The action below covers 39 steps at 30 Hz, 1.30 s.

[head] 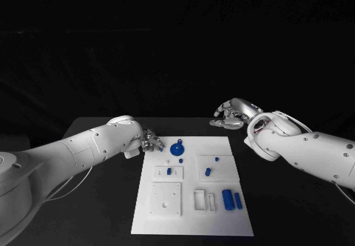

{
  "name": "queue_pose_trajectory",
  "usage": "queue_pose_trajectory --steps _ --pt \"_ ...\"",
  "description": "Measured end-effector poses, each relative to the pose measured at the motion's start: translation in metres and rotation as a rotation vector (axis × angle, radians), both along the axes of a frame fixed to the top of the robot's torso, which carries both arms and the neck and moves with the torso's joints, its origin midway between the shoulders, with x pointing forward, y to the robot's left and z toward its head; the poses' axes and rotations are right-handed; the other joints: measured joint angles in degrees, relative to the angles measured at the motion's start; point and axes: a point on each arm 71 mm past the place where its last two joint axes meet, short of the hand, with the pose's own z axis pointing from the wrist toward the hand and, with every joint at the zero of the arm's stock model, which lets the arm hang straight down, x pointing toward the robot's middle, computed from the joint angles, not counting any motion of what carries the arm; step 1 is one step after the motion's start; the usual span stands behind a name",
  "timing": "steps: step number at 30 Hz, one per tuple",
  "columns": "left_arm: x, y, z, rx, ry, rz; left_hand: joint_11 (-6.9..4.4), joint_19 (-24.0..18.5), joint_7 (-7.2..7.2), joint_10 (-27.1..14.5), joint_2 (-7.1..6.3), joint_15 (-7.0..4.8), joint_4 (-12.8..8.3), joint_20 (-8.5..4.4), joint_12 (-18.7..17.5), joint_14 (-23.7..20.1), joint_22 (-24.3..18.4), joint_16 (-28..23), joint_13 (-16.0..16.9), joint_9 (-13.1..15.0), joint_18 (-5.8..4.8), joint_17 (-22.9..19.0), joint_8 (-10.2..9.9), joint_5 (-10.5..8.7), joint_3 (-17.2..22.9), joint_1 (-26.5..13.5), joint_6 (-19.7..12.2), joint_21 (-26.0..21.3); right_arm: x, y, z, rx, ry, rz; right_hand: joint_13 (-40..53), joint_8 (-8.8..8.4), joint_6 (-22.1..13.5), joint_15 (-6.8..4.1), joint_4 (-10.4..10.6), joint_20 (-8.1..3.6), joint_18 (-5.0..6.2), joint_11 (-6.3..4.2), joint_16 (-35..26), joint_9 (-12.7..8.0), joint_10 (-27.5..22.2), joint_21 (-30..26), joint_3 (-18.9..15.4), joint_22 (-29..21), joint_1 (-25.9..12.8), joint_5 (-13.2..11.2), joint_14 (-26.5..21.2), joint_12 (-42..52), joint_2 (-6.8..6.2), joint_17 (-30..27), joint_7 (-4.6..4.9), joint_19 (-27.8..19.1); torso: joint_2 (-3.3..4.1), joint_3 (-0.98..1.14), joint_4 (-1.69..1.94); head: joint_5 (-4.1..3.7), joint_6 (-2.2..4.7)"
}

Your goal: Assemble the parts on the task board

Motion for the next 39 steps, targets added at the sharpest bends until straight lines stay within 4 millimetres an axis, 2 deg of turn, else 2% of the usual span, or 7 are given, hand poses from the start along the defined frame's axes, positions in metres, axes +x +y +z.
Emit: queue_pose_trajectory --steps 15,20,24,27,31,39 --pt "0.0008 0.0032 0.0017 -0.007 -0.003 0.004 -0.1 0.0 -0.2 0.8 3.55 0.21 -4.3 0.0 -0.4 0.0 0.5 0.0 0.2 -0.4 0.12 0.0 -0.4 0.05 1.9 1.5 0.6 -0.2 0.0 -0.0002 -0.0001 0.0 0.0 0.0 0.0 0.0 0.0 0.01 0.0 0.0 0.0 0.0 0.0 0.0 0.0 0.0 0.0 0.0 0.0 0.0 0.0 0.0 0.0 0.0 -0.03 0.0 -0.03 -0.02 0.03 0.01 -0.07" --pt "0.0007 0.0042 0.0014 -0.008 -0.003 0.006 -0.02 0.4 -0.38 1.4 4.43 0.3 -5.9 0.0 -0.5 0.1 0.8 0.4 0.3 -0.7 0.13 0.0 -0.7 3.35 3.1 1.3 1.2 -0.4 0.0 -0.0003 -0.0001 0.0 0.0 0.0 0.0 0.0 0.1 0.01 0.0 0.0 0.0 0.0 0.0 0.0 0.0 0.0 0.0 0.0 0.0 0.0 0.0 0.0 0.0 0.0 -0.1 0.0 -0.03 -0.02 0.04 0.1 -0.06" --pt "0.0007 0.0049 0.0009 -0.008 -0.005 0.009 -0.11 0.7 -0.44 1.6 4.7 0.15 -6.7 -0.04 -0.5 0.5 1.0 0.4 0.3 -0.7 0.13 0.1 -0.5 4.49 3.5 1.0 1.9 -0.4 0.0 -0.0005 -0.0002 0.0 0.0 0.0 0.0 0.0 0.1 0.02 0.0 0.0 0.0 0.0 0.0 0.0 0.0 -0.2 0.0 0.0 0.0 0.0 0.0 0.0 0.0 0.0 -0.11 0.0 -0.04 -0.01 0.04 0.16 -0.03" --pt "0.0006 0.0052 0.0006 -0.011 -0.008 0.012 0.26 1.5 -0.7 2.0 4.91 0.07 -7.0 -0.19 -0.5 0.8 1.3 0.8 0.5 -0.7 0.12 0.3 -0.5 6.8 3.4 0.8 2.6 -0.4 0.0 -0.0006 -0.0002 0.001 0.0 0.0 0.0 0.0 0.1 0.02 0.2 0.0 0.0 0.0 0.0 0.0 0.0 -0.2 -0.2 0.0 0.0 0.0 0.0 0.0 0.0 0.0 -0.12 0.0 -0.04 -0.01 0.04 0.2 0.0" --pt "0.0003 0.0051 0.0003 -0.019 -0.01 0.016 0.2 2.0 -1.03 2.3 5.18 0.11 -7.1 -0.52 -0.5 1.2 1.4 1.0 0.6 -0.9 0.13 0.4 -0.5 8.36 3.3 0.5 3.3 -0.4 0.0 -0.0007 -0.0004 0.001 0.001 0.0 0.0 0.0 0.0 0.03 0.2 0.0 0.0 0.0 0.0 0.0 0.0 -0.2 -0.2 0.0 0.0 0.0 0.0 0.0 0.0 0.0 -0.21 0.0 -0.04 0.0 0.05 0.26 0.05" --pt "-0.0027 0.0073 -0.001 -0.048 -0.016 0.033 0.22 3.6 -1.52 3.3 4.97 0.2 -7.5 -0.92 -0.5 2.1 1.4 1.6 1.0 -0.9 0.13 0.6 -0.5 13.04 2.9 0.1 4.6 -0.1 0.0 -0.0007 -0.0018 0.002 0.004 0.0 0.0 0.0 0.0 0.09 0.2 0.0 0.0 0.0 0.0 0.0 0.0 -0.2 -0.2 0.0 0.0 0.0 -0.1 0.0 0.0 0.0 -0.22 0.0 -0.03 0.01 0.03 0.47 0.04"
